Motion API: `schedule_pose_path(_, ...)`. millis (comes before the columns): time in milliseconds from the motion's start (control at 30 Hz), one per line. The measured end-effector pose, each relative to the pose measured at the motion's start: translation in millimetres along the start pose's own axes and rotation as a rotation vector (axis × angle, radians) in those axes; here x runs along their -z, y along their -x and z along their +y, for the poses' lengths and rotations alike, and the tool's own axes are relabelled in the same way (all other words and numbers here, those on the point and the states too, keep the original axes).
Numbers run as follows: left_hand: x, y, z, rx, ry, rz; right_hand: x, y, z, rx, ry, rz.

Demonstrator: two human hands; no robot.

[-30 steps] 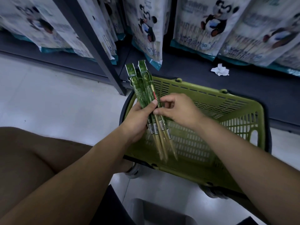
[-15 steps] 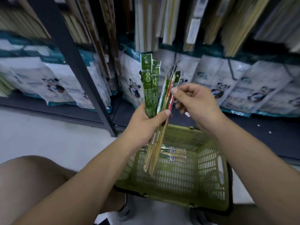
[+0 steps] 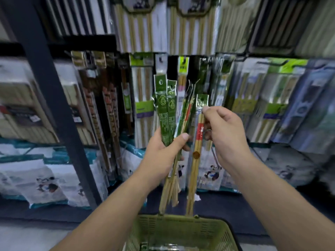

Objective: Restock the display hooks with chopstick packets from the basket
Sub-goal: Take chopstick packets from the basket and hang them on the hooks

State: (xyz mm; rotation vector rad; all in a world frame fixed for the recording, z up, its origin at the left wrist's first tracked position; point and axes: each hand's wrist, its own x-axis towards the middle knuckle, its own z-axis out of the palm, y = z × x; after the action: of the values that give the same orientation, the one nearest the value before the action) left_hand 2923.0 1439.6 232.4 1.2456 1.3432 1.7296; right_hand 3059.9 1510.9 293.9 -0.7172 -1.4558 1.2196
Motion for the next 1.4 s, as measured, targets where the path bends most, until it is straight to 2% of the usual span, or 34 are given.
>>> schedule_pose_path(167,-5,-23,10,-0.052,0.124,0.018,7,-27,-19,0.112,0.017,0.054)
schedule_pose_path(400,-12,-33,4,-0.027,0.225,-0.007,17,-54,-24,0.145,0.068,0.118)
schedule_pose_path(1033,-20,-35,1,-0.009,0.266,0.007,2,-97,-31,0.26,0.184,0.175)
schedule_pose_path(1400,-18,-34,3,-0.03,0.269,-0.002,-1,-98,-37,0.284,0.365,0.237)
